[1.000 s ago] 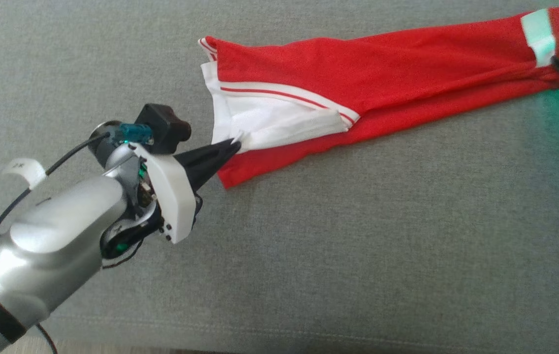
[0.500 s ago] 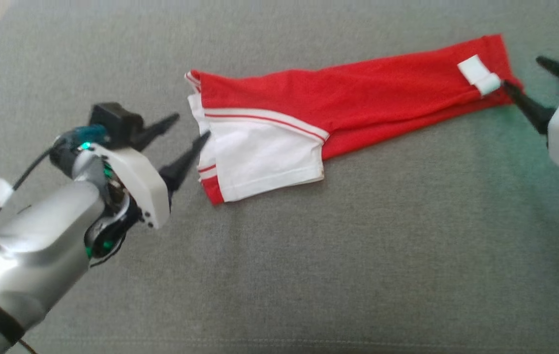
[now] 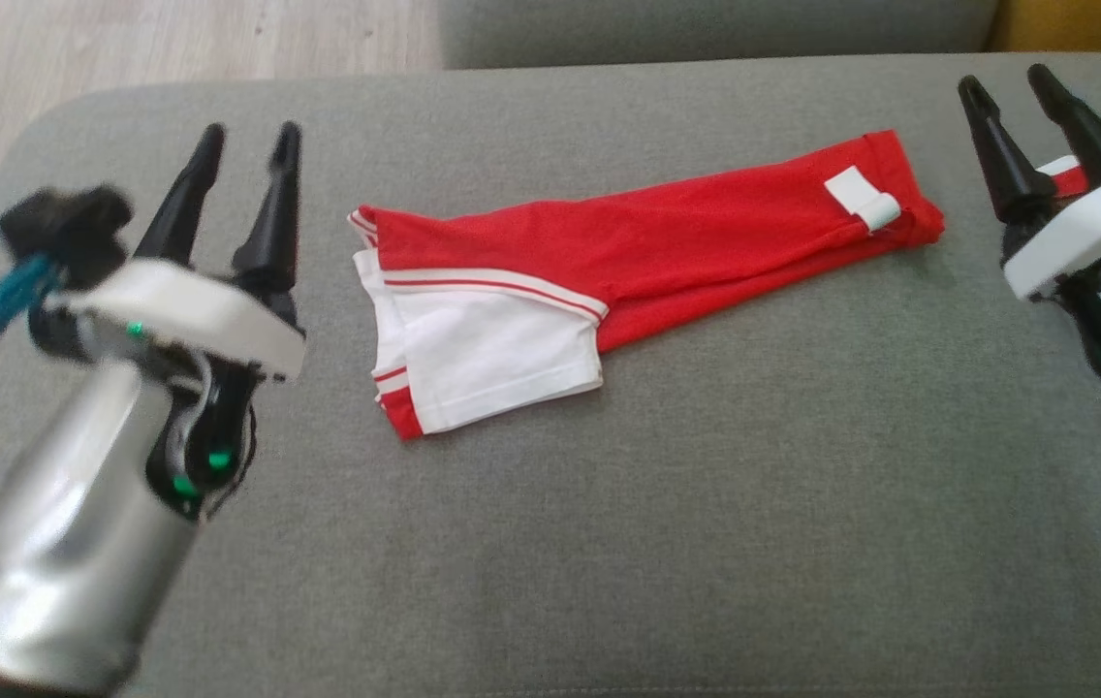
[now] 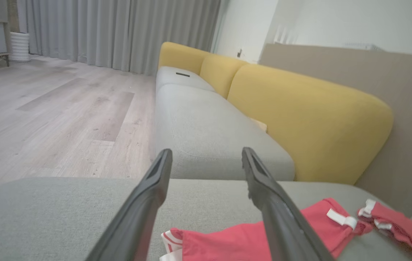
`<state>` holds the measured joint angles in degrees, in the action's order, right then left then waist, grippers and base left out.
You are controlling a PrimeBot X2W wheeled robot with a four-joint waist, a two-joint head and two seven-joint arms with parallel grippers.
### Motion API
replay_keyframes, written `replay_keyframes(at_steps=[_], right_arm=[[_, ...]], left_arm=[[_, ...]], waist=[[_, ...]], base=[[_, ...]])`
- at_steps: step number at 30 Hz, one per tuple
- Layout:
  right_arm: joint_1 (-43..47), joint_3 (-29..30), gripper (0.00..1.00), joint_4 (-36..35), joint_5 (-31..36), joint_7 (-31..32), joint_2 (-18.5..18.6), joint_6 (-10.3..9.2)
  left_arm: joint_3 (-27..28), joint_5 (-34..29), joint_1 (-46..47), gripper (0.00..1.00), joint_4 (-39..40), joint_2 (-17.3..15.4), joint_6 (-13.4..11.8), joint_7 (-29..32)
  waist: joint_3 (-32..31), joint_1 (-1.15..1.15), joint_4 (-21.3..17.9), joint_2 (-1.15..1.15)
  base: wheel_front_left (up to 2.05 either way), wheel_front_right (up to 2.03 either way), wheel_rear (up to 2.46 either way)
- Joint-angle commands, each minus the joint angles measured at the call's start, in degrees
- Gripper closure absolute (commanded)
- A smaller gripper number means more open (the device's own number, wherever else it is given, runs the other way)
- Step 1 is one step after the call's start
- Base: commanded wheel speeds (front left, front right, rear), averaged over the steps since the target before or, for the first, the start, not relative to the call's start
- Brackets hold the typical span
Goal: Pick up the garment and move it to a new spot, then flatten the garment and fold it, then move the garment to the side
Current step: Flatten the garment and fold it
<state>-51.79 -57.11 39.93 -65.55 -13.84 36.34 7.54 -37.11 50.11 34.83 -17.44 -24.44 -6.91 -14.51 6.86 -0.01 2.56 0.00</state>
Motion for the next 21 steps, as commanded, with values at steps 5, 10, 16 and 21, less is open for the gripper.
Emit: replay_keyframes(at_steps=[5,10,16,21], right_arm=[[4.35,15.77,0.00,-0.88,7.57,-1.12,-5.83,-0.05],[15.62,34.64,0.00,-5.82,23.39,-1.14,-16.06,-0.05],[27.93,46.44,0.00,-12.68,39.59,-1.15,-28.61,-0.05],[30.62,49.69,0.00,-13.57,45.47,-1.15,-31.97,-0.05]], left_arm=[[17.47,-9.59,-9.15,0.00,8.04,5.08,1.14,-0.48],[25.81,-19.47,-17.54,0.00,11.55,11.51,6.10,-0.48],[32.54,-28.62,-24.16,0.00,12.40,18.08,10.95,-0.48],[35.47,-31.58,-25.77,0.00,11.17,20.41,12.95,-0.49]], waist=[[-0.81,0.01,-1.30,0.00],[-1.08,0.01,-2.07,0.00],[-1.14,0.01,-2.80,0.00],[-0.33,0.01,-2.54,0.00]], base=[[0.00,0.00,0.00],[0.00,0.00,0.00],[0.00,0.00,0.00],[0.00,0.00,0.00]])
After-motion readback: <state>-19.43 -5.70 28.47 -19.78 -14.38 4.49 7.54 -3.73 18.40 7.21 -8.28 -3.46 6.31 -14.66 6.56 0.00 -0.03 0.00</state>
